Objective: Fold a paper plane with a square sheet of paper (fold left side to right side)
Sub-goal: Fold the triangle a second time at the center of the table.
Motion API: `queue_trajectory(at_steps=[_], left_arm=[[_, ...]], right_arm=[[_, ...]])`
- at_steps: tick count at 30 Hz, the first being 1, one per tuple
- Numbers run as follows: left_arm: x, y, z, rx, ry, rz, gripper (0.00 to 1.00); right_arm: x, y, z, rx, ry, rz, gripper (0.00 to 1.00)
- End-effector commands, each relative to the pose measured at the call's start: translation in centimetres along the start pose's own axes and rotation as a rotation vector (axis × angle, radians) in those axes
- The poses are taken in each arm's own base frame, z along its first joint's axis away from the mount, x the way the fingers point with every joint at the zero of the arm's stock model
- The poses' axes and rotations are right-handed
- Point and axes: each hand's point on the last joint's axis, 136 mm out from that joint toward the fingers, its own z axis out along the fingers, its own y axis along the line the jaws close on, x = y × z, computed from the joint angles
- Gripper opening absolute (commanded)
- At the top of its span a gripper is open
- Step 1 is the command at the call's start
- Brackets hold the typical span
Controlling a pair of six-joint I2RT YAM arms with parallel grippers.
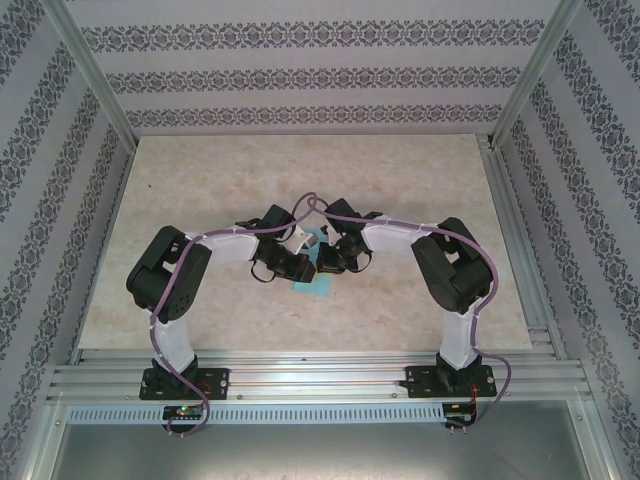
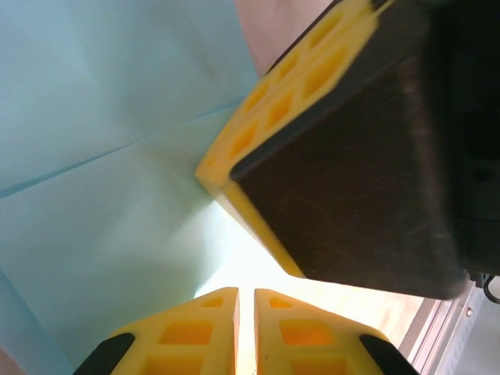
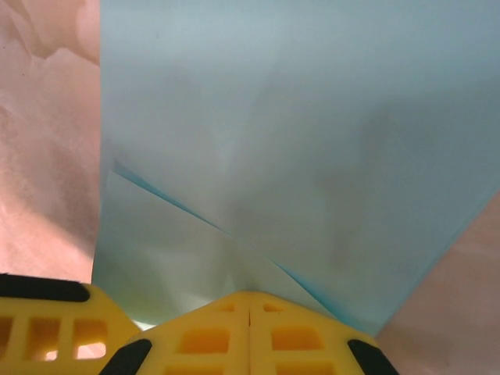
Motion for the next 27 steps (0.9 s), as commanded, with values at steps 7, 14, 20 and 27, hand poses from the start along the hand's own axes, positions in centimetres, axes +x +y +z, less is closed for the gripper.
queue_trajectory(at_steps=[7,14,20,27], left_arm=[[1.7,2.5,0.9,-0.104,0.036,-0.018,0.12],[3.5,3.9,0.6,-0.177,0.08,-0.032,0.12],[5.4,4.2,0.1,-0.194,0.101,-0.049,0.12],[7.3,4.2,-0.8,-0.212,0.104,-0.068,0.12]], right_arm=[[1.9,-3.6,1.8,0.158,0.064,0.003,0.06],[1.9,-4.0,1.7,0.183,0.071,-0.002,0.06],[2.0,-4.3,1.9,0.194,0.08,0.006,0.06],[2.0,-4.6,2.1,0.198,0.087,0.013,0.06]])
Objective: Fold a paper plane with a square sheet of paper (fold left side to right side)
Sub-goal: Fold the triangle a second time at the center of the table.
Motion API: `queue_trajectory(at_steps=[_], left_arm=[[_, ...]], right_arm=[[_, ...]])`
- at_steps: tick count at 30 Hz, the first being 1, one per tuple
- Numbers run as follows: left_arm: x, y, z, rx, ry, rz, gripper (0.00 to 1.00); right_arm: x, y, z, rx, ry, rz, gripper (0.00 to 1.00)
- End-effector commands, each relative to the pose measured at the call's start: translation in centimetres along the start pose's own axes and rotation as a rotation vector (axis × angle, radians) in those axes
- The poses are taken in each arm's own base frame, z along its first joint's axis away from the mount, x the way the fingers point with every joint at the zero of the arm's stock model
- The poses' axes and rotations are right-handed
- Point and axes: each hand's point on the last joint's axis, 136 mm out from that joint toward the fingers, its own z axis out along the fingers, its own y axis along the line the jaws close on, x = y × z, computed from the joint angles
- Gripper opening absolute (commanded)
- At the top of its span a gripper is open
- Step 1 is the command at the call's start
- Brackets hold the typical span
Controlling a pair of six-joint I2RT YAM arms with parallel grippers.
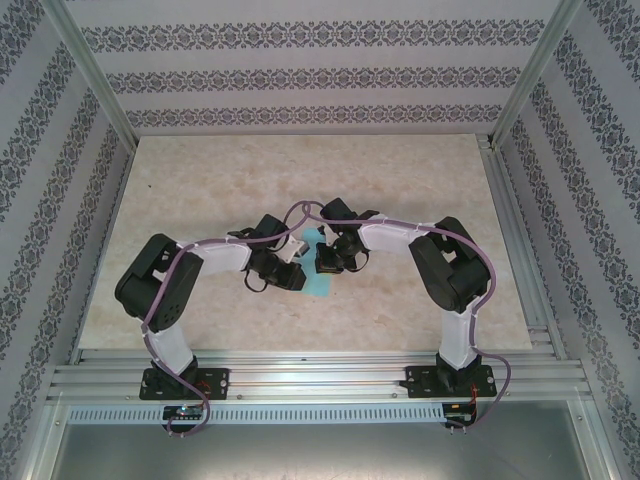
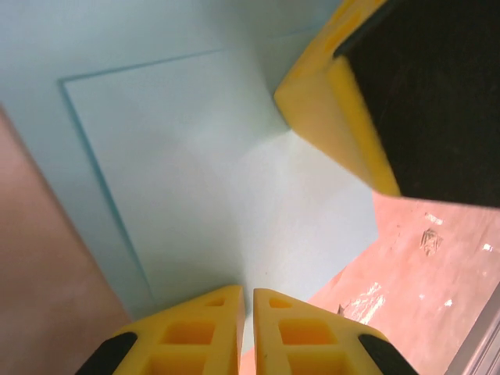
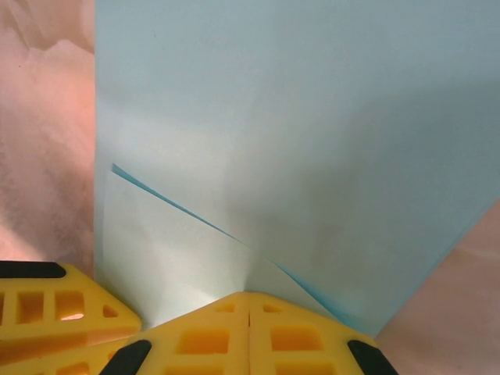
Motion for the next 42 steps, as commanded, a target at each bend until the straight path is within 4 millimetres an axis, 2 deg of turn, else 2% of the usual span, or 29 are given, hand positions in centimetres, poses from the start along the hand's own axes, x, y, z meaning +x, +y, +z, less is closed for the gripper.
queue_trajectory(at_steps=[1,12,18,23,26,29,30,33,37,40,42], left_arm=[[4.8,2.0,0.1,-0.092,0.127,-0.073,0.12],[6.5,3.8,-0.9,-0.15,0.119,-0.174,0.12],[5.6,3.0,-3.1,-0.125,0.047,-0.176,0.13],[3.6,1.4,-5.6,-0.047,-0.061,-0.173,0.23],[2.2,0.5,-6.6,0.012,-0.133,-0.177,0.34],[1.0,-0.4,-6.9,0.075,-0.181,-0.182,0.46],[0.6,-0.6,-6.8,0.091,-0.19,-0.186,0.5],[-0.2,-0.8,-6.3,0.125,-0.197,-0.193,0.52],[-1.2,-0.4,-5.2,0.148,-0.192,-0.199,0.55],[-2.0,-0.4,-4.3,0.18,-0.187,-0.201,0.54],[-2.6,-0.4,-3.9,0.193,-0.185,-0.201,0.5]], right_arm=[[2.1,-4.5,2.2,0.167,0.077,0.031,0.06],[2.1,-4.4,2.1,0.16,0.076,0.028,0.06],[1.3,-3.1,1.5,0.11,0.04,0.012,0.07],[-1.0,-0.5,-0.8,0.03,-0.044,-0.015,0.09],[-2.4,1.2,-3.3,-0.004,-0.108,-0.038,0.14],[-3.1,1.9,-5.7,-0.003,-0.166,-0.052,0.2],[-3.1,1.9,-6.4,0.0,-0.181,-0.056,0.23],[-2.8,1.0,-7.5,0.021,-0.217,-0.046,0.29],[-2.1,-0.6,-8.1,0.024,-0.255,-0.031,0.38],[-1.7,-1.6,-8.2,0.008,-0.269,-0.013,0.39],[-1.3,-2.1,-8.3,0.001,-0.275,-0.003,0.39]])
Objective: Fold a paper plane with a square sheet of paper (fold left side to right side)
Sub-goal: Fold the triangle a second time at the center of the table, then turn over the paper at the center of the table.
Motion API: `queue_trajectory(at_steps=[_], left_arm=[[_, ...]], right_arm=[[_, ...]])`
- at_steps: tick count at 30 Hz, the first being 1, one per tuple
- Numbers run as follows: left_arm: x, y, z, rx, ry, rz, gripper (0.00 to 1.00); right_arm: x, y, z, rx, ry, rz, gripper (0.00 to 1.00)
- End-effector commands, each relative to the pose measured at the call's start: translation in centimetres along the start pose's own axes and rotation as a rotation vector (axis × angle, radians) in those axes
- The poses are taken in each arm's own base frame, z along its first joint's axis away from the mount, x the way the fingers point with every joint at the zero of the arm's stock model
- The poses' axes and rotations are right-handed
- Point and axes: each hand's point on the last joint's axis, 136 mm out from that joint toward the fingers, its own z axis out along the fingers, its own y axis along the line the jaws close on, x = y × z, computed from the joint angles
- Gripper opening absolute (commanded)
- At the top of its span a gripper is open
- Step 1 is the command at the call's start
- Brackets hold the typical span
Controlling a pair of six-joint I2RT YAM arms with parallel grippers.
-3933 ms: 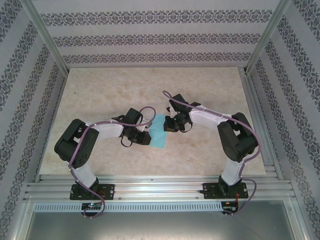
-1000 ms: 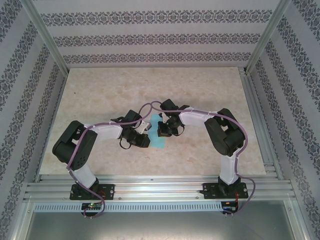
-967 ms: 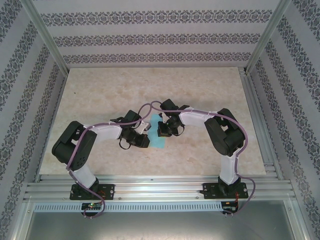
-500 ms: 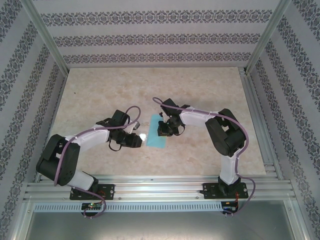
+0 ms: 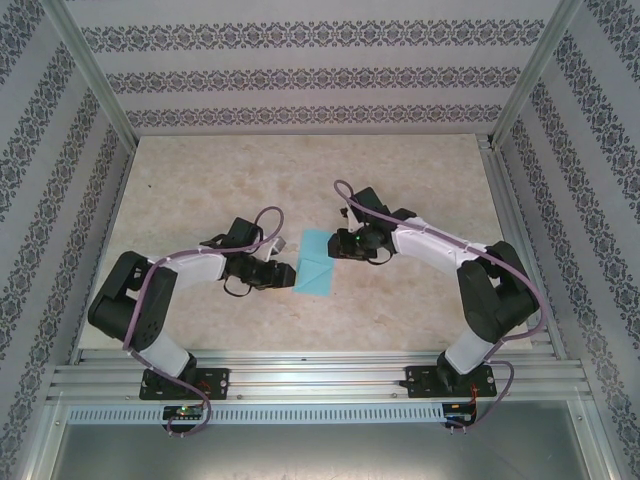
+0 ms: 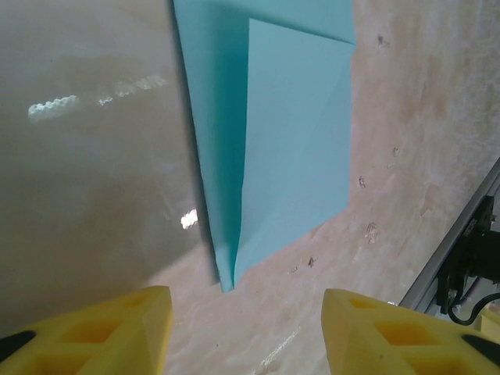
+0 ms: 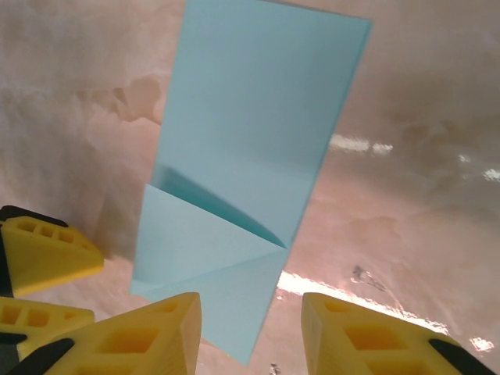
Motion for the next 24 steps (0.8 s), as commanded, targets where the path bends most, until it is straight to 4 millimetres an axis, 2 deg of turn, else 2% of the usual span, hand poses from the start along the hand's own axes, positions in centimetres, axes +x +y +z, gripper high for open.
queue_trajectory(at_steps=[1,7,11,16,24], left_arm=[[-2.9,-1.9,0.1,0.079,-0.06,0.044,0.48],[-4.2,-1.7,0.3,0.049,-0.062,0.063,0.4],[-4.3,-1.4,0.7,0.036,-0.045,0.064,0.38],[-4.7,-0.9,1.1,0.013,-0.034,0.064,0.38],[-5.4,-1.4,1.7,0.031,-0.017,0.079,0.38]], right_arm=[[-0.1,-0.8,-0.3,-0.005,-0.038,0.008,0.39],[1.0,-1.6,0.2,-0.012,-0.027,0.023,0.39],[1.5,-1.9,0.6,-0.014,-0.016,0.033,0.39],[1.7,-2.1,0.6,-0.018,-0.015,0.04,0.39],[1.9,-2.2,0.8,-0.02,-0.01,0.045,0.39]])
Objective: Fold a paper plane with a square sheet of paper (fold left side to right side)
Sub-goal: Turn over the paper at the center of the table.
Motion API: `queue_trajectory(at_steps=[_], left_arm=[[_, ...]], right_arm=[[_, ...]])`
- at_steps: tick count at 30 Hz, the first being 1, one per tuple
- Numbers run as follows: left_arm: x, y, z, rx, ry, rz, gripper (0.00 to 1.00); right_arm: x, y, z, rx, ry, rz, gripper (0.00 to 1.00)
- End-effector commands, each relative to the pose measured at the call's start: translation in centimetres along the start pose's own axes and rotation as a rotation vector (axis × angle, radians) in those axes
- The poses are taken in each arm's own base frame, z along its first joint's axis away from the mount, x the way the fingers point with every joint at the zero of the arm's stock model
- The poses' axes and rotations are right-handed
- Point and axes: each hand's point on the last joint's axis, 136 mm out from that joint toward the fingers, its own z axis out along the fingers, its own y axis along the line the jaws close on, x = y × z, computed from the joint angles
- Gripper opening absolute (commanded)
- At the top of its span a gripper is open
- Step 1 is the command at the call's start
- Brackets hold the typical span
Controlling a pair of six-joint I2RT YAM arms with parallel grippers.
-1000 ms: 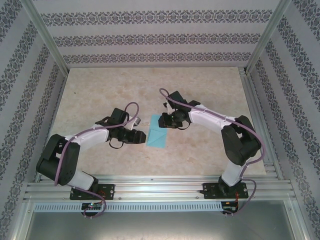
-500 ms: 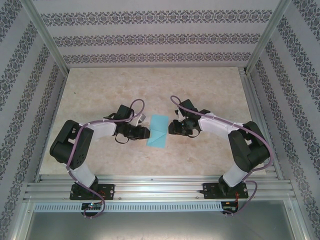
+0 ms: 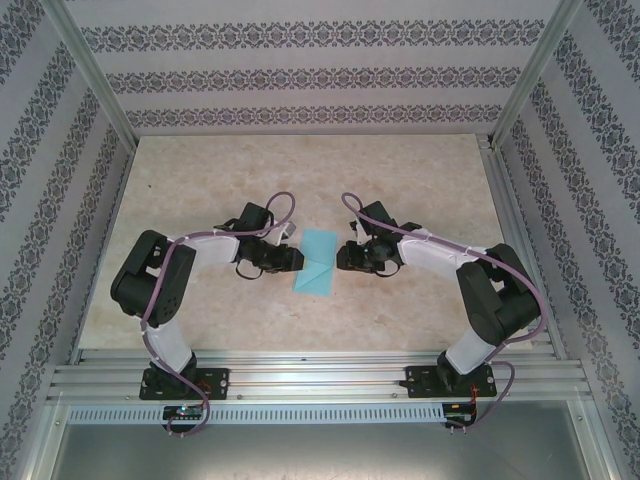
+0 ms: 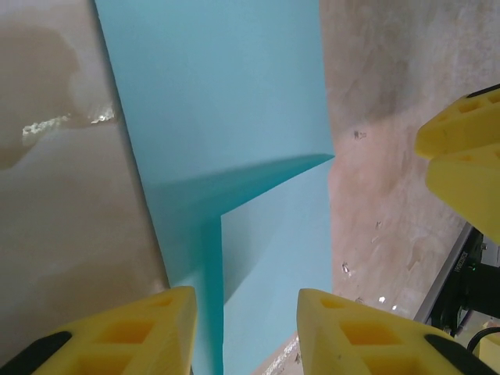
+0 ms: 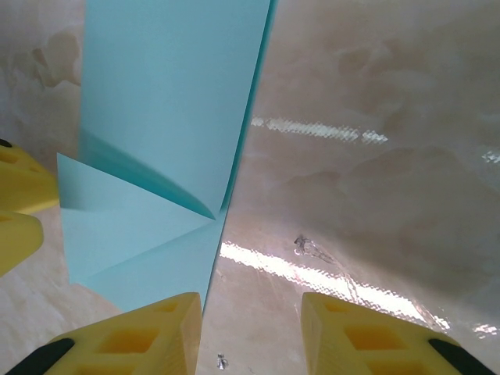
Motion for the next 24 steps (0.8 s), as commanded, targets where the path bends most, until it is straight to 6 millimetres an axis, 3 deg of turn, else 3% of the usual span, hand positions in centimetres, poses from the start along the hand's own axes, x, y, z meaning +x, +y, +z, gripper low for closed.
queue_trajectory(at_steps=[1,15,24], left_arm=[[-0.5,-0.4,0.2,0.009,0.011,0.034,0.38],[-0.6,-1.2,1.2,0.029,0.038,0.061,0.32],[-0.8,-1.6,0.8,0.028,0.023,0.075,0.1]], right_arm=[[-0.4,0.2,-0.5,-0.024,-0.028,0.011,0.39],[-0.2,0.4,-0.2,-0.049,-0.021,0.024,0.39],[-0.6,1.7,0.2,-0.198,-0.062,0.098,0.39]])
